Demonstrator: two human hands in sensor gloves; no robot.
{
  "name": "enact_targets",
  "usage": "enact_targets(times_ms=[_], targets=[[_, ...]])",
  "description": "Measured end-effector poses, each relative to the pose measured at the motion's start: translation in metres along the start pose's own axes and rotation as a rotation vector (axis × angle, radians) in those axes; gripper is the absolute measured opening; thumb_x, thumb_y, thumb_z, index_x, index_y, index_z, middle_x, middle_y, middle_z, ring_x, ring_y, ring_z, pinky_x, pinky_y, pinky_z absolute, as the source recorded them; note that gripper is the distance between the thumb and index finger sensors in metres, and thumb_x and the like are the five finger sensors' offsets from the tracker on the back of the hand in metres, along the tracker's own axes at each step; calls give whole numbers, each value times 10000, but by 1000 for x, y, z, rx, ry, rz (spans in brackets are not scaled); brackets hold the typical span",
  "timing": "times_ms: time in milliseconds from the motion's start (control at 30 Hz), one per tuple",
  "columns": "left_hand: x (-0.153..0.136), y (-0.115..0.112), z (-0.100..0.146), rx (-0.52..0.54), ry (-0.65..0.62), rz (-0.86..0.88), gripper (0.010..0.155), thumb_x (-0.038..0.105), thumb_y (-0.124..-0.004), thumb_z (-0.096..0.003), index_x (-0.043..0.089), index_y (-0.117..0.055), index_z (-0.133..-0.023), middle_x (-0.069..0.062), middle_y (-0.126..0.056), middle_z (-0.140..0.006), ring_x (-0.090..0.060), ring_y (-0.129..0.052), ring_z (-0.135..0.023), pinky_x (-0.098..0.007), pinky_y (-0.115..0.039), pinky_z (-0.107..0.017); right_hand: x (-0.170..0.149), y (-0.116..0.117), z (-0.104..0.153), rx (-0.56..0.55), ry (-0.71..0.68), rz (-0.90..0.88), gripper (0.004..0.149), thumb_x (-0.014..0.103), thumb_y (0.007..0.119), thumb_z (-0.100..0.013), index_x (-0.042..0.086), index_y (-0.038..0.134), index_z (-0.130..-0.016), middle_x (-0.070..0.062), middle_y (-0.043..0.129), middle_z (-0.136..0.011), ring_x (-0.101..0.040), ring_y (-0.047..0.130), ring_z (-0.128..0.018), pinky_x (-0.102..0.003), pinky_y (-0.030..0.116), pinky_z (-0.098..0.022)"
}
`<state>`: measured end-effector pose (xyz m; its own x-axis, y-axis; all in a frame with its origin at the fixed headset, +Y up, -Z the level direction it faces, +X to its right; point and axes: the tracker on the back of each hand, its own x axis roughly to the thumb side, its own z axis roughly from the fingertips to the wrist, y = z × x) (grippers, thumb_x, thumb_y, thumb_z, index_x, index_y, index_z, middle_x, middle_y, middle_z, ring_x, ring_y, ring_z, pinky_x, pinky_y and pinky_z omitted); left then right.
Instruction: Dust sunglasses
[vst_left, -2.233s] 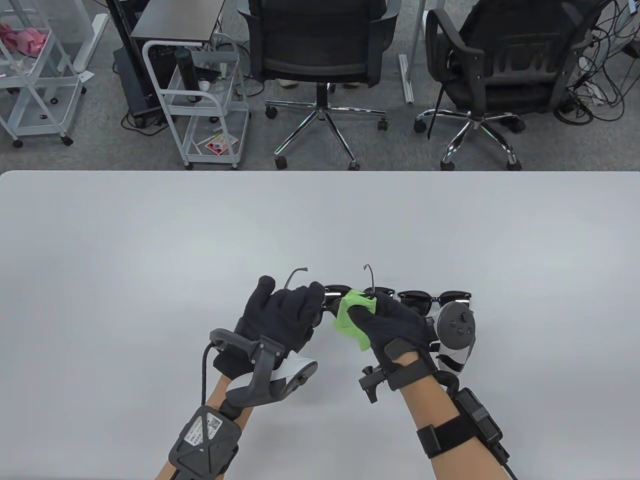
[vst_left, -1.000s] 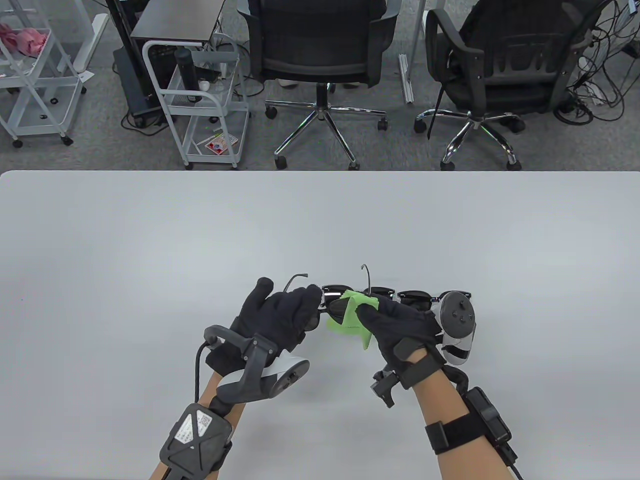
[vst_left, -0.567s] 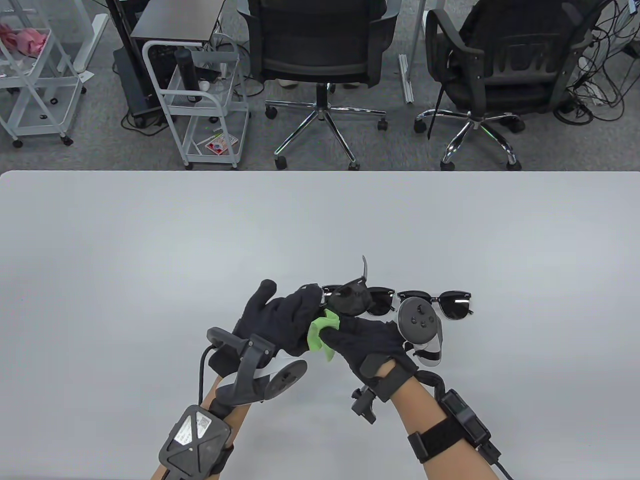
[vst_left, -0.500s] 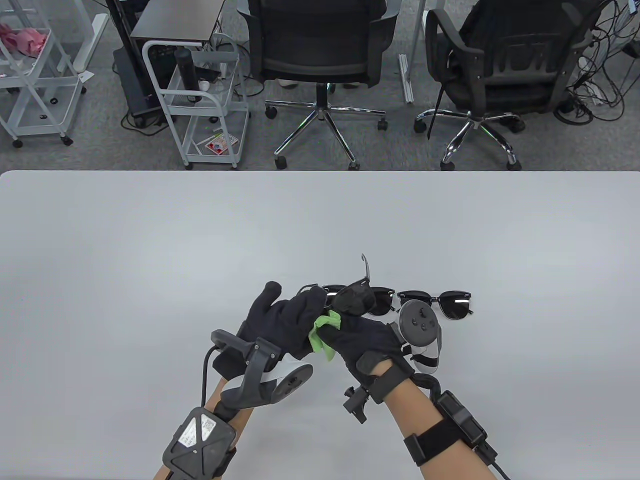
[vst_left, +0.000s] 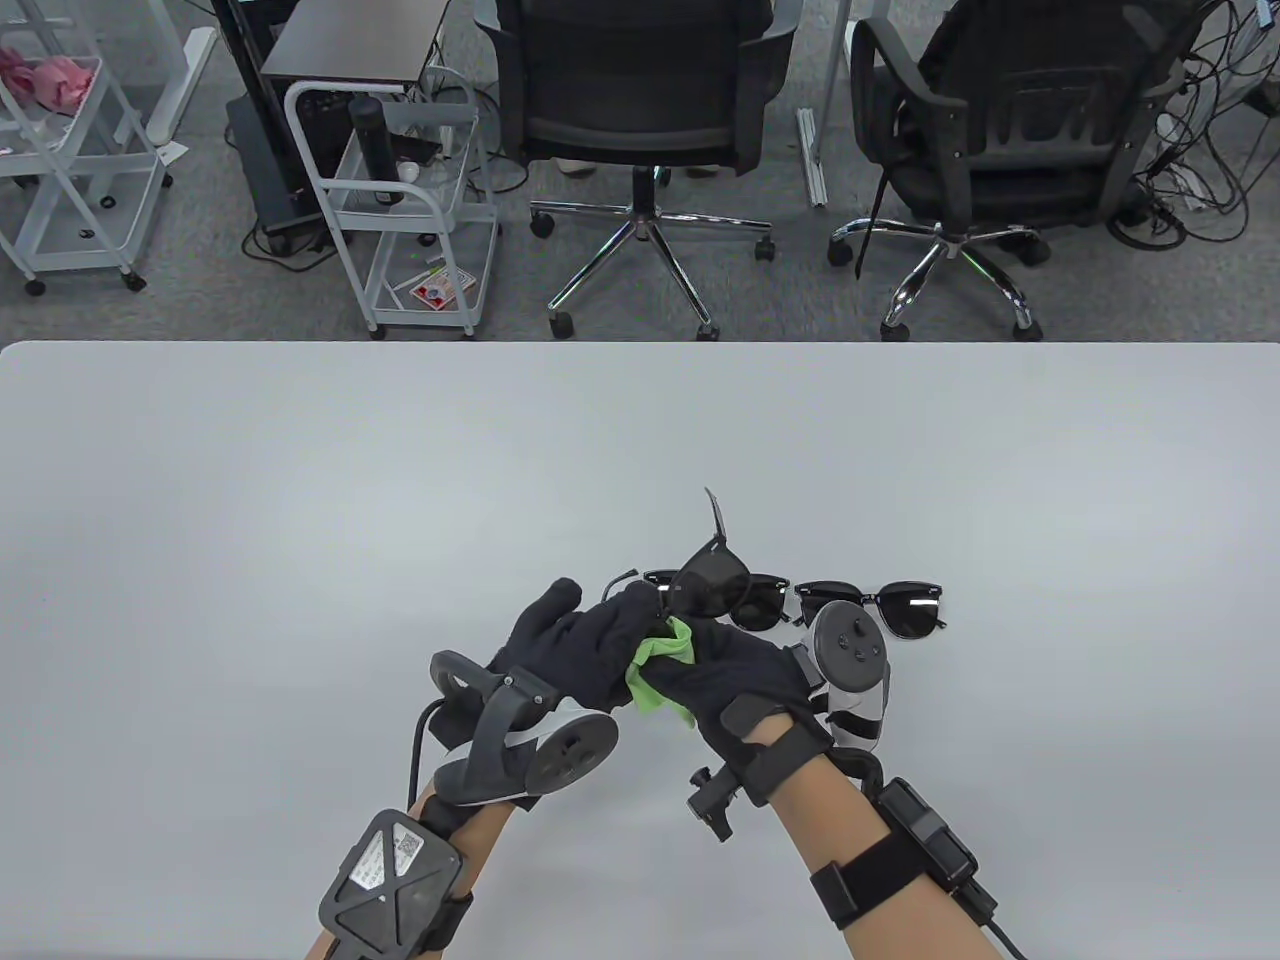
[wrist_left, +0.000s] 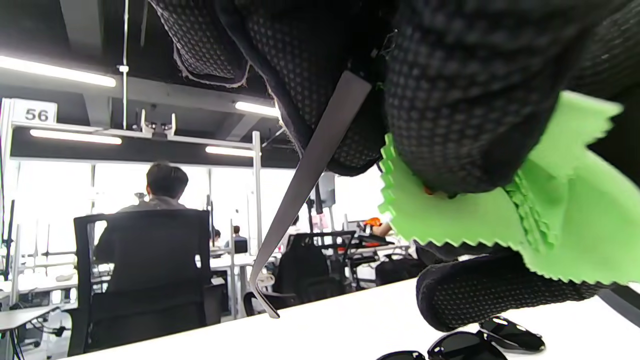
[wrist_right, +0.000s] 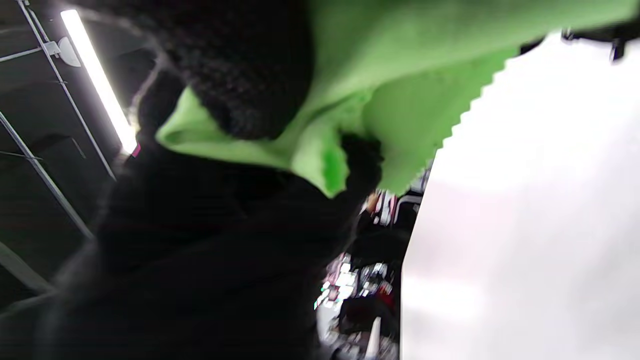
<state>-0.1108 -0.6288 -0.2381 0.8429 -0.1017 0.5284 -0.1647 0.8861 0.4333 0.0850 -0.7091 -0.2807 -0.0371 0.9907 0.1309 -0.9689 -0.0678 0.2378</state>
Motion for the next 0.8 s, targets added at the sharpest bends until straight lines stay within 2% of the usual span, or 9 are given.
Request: enact_targets(times_ms=[100, 167, 267, 367, 467, 533, 600, 667, 800], targets=[[3, 3, -1, 13, 5, 11, 930, 505, -1034, -190, 276, -643, -1002, 134, -918, -891, 77, -1113, -601, -356, -779, -721, 4, -2, 1, -49, -21, 40, 428, 434, 1009, -328, 182, 922, -663, 14, 1032, -601, -233, 1055, -523, -600, 725, -578], [3, 4, -1, 11, 5, 12, 931, 507, -1033, -188, 274, -648, -1002, 133, -920, -888, 78, -1114, -594, -354, -784, -717, 3, -2, 1, -55, -39, 49, 423, 474, 980, -347, 187, 930, -654, 24, 1038, -589, -222, 1062, -510, -595, 730, -580], [1, 3, -1, 5, 16, 21, 934, 515, -1029, -183, 278, -650, -1003, 138, -922, -883, 86, -1111, -586, -351, -787, -715, 2, -3, 1, -25, -53, 19, 424, 480, 898, -399, 165, 940, -679, 1, 1043, -615, -244, 1057, -534, -604, 720, -587], [-2, 3, 0, -2, 12, -3, 933, 512, -1036, -181, 291, -652, -1001, 153, -919, -885, 86, -1110, -585, -352, -787, -715, -2, -4, -3, 88, -46, -33, 440, 420, 848, -435, 141, 920, -767, -33, 1021, -720, -287, 1034, -631, -629, 692, -595], [2, 1, 0, -5, -1, -37, 935, 523, -1038, -172, 286, -663, -995, 133, -930, -876, 88, -1118, -564, -349, -797, -707, -5, -3, -2, 100, 0, -32, 437, 335, 909, -403, 132, 895, -789, -48, 998, -748, -311, 1013, -657, -646, 675, -591], [4, -1, -1, -8, -1, -37, 934, 524, -1040, -175, 279, -665, -994, 133, -932, -872, 85, -1120, -558, -350, -799, -704, -4, -3, -2, 49, 5, 7, 427, 344, 958, -369, 150, 903, -745, -33, 1010, -698, -289, 1029, -612, -636, 690, -583], [5, 0, -1, -3, 1, -38, 934, 529, -1033, -177, 270, -663, -995, 133, -932, -870, 87, -1120, -558, -349, -801, -702, -2, -3, 0, 0, 2, 56, 426, 410, 987, -350, 177, 917, -699, 2, 1026, -642, -251, 1050, -559, -614, 712, -580], [6, -1, -1, -11, 3, -9, 940, 535, -1028, -176, 262, -662, -998, 124, -933, -870, 87, -1121, -551, -347, -803, -700, -4, -3, 1, -43, -3, 44, 432, 505, 956, -371, 185, 941, -661, 16, 1044, -589, -233, 1063, -513, -604, 726, -578], [2, -2, -2, -17, 19, 3, 940, 536, -1021, -176, 263, -658, -999, 127, -928, -873, 90, -1118, -554, -347, -803, -701, -3, -4, 0, -5, -34, 31, 441, 496, 836, -435, 158, 942, -697, -8, 1038, -629, -257, 1048, -548, -612, 709, -589]])
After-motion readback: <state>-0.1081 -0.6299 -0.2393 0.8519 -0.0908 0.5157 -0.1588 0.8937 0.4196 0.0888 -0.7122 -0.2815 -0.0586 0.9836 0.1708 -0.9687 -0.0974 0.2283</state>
